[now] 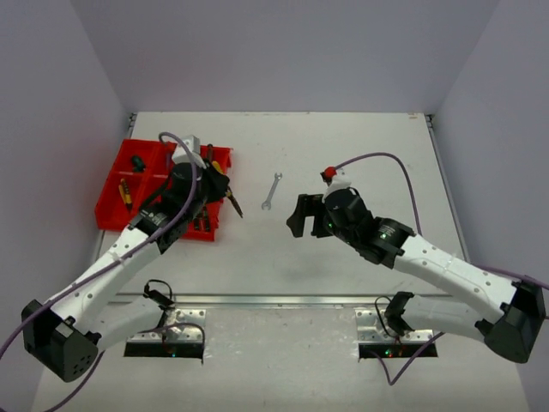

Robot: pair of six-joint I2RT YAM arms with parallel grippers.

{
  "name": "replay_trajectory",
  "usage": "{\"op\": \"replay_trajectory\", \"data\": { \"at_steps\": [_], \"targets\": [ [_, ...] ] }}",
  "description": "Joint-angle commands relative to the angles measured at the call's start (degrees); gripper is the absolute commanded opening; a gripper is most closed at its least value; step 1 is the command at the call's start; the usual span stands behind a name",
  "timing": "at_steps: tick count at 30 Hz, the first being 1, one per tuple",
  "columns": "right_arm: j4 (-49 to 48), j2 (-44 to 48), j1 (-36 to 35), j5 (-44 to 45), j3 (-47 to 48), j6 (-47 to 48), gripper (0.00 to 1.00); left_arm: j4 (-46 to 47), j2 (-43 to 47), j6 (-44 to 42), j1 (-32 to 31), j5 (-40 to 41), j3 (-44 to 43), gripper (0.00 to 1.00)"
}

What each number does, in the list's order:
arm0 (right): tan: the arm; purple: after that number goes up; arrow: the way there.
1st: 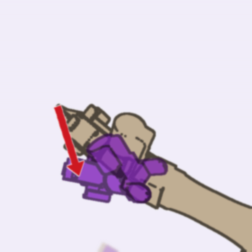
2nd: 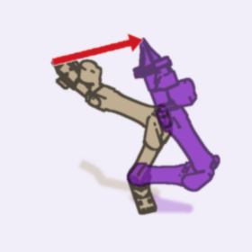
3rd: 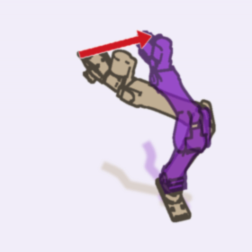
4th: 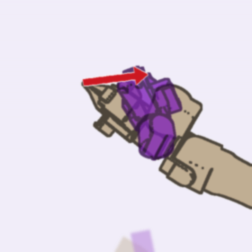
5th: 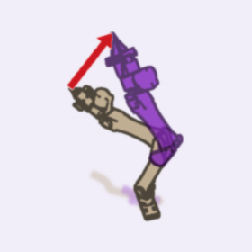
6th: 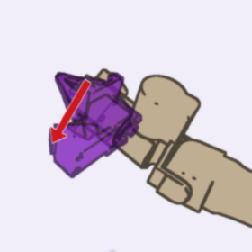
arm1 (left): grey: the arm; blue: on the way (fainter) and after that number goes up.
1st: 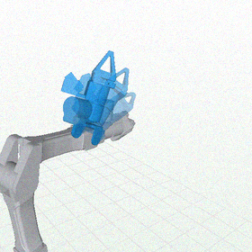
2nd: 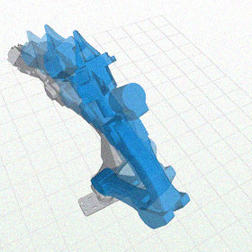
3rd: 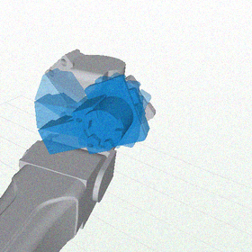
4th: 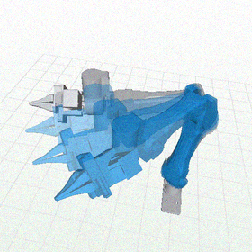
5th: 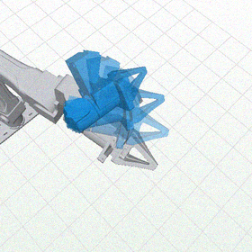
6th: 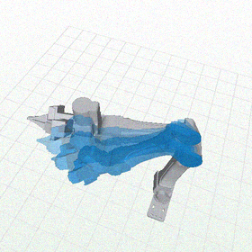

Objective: Sort the tools into containers

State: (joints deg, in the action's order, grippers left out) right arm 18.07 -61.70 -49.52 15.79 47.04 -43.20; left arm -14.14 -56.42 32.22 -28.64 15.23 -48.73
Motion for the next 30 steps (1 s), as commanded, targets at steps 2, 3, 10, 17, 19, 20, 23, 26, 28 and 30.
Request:
{"op": "replay_trajectory", "data": {
  "at_steps": [2,3,10,17,19,20,23,26,28,30],
  "targets": [
    [1.4,9.7,0.6,5.2,-5.5,4.7,0.99,-11.8,-2.9,-6.5,20.3,10.9,-11.4,0.0],
    [1.6,10.6,0.6,5.2,-6.2,5.0,0.99,-11.0,-3.5,-7.7,23.5,12.6,-12.4,0.0],
    [3.2,13.5,1.0,4.0,-9.1,7.6,0.99,4.8,-6.0,-23.5,35.7,14.0,-10.7,0.03],
    [3.0,15.0,1.4,4.5,-11.6,10.1,0.99,8.6,-14.2,-26.5,44.2,13.6,-12.4,0.0],
    [3.0,15.2,1.5,4.6,-12.3,10.2,0.99,10.2,-14.9,-26.8,45.4,14.6,-11.0,0.0],
    [3.0,15.4,1.5,4.4,-12.7,9.7,0.99,11.0,-15.2,-27.3,46.2,14.9,-9.8,0.0],
    [1.7,15.2,1.5,2.7,-13.6,9.5,0.99,15.8,-15.4,-32.0,46.7,9.9,-6.6,0.0],
    [1.4,15.0,1.5,1.8,-14.1,9.5,0.99,19.2,-16.5,-36.6,46.7,7.0,-4.7,0.0],
    [1.4,16.2,1.5,2.4,-15.2,9.4,0.99,17.7,-17.7,-38.2,46.8,6.9,-5.7,0.0],
    [1.3,17.5,1.5,3.2,-15.8,9.1,0.99,15.8,-19.9,-39.4,46.7,6.5,-7.7,0.0]
  ]
}}
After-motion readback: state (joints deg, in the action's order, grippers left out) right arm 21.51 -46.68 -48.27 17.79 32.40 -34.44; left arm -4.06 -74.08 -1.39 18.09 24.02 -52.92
